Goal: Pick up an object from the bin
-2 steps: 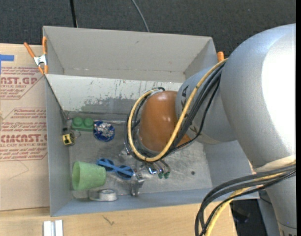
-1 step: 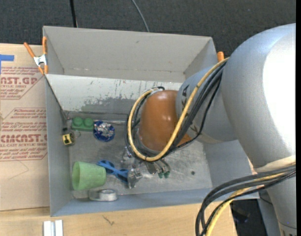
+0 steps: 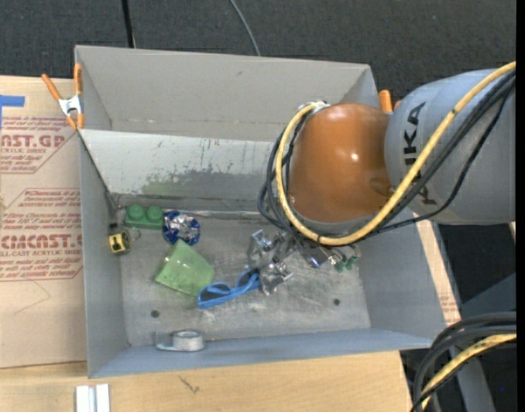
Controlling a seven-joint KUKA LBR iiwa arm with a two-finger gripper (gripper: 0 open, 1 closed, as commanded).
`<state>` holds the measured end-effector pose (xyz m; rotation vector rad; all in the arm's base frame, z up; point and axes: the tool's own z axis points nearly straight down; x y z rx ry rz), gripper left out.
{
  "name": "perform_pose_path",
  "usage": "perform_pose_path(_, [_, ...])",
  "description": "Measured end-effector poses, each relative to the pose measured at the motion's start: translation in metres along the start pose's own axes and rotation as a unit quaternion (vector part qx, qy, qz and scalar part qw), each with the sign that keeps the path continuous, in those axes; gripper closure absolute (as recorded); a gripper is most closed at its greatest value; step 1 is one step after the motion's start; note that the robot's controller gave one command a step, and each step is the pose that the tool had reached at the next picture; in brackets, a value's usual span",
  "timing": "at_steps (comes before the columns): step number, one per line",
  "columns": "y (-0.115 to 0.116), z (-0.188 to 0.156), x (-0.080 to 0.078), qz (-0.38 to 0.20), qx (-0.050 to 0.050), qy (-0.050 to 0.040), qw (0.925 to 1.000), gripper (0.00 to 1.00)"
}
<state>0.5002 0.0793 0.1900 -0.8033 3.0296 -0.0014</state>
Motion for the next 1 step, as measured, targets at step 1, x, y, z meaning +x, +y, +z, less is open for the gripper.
perform_pose_path(1, [-0.0974,-0.0584,0.0491,-0.212,0.0,0.0019,0.9772,1.0])
